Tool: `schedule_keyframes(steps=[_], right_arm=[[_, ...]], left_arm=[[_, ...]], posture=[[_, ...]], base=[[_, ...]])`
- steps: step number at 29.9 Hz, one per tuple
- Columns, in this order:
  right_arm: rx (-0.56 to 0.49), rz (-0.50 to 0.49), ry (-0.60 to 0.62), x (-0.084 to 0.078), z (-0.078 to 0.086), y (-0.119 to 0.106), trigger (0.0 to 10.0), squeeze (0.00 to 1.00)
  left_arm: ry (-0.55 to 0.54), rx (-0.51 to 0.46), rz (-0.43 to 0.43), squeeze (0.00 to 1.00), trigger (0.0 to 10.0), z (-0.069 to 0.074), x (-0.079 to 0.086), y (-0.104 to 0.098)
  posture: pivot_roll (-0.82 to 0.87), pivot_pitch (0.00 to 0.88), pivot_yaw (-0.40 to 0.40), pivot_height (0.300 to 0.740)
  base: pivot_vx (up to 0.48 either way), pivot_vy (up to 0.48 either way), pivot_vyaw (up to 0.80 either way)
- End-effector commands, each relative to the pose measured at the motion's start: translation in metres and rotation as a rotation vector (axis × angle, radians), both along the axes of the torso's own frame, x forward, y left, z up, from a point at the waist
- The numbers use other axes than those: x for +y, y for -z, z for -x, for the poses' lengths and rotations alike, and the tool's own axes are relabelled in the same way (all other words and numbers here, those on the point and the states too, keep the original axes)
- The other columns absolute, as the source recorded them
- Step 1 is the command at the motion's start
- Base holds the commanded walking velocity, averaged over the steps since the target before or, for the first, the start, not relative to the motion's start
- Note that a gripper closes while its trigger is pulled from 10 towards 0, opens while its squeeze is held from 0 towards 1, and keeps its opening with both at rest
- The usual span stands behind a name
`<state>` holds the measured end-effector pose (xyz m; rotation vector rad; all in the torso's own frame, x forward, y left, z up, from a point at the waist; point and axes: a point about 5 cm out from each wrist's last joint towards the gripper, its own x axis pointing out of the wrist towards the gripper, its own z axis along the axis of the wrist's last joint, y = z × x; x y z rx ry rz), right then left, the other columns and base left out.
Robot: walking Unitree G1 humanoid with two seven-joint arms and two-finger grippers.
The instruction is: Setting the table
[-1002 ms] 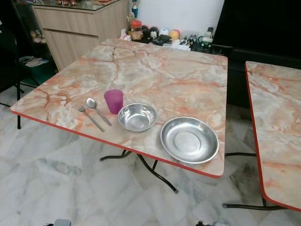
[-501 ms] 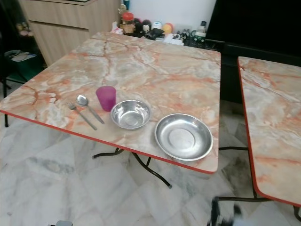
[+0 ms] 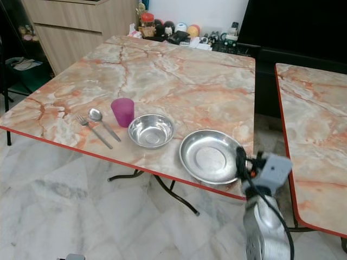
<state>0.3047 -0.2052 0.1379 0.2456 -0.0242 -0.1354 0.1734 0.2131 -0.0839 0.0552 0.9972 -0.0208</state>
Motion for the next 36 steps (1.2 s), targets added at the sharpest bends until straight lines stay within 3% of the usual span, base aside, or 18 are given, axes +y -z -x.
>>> schedule_keyframes(steps=[1,8,21,36], right_arm=[[0.155,-0.079,0.031,0.0,0.007,0.028,10.0,0.0],[0.244,-0.271,0.132,-0.003,0.012,0.042,10.0,0.0],[0.232,-0.286,0.106,-0.007,-0.007,0.024,10.0,0.0],[0.261,-0.295,0.098,-0.005,-0.009,0.028,10.0,0.0]], left_arm=[[0.02,0.045,-0.019,0.0,10.0,0.012,0.001,0.005],[0.035,0.054,-0.033,0.0,10.0,0.013,0.004,0.005],[0.032,0.049,-0.036,0.0,10.0,0.012,0.005,0.005],[0.042,0.045,-0.038,0.0,10.0,0.011,0.004,0.004]], posture=[[-0.02,0.128,-0.027,0.74],[-0.02,0.131,-0.021,0.74],[-0.01,0.124,-0.024,0.74],[0.0,0.12,-0.026,0.74]], base=[[0.0,0.0,0.0],[0.0,0.0,0.0],[0.0,0.0,0.0],[0.0,0.0,0.0]])
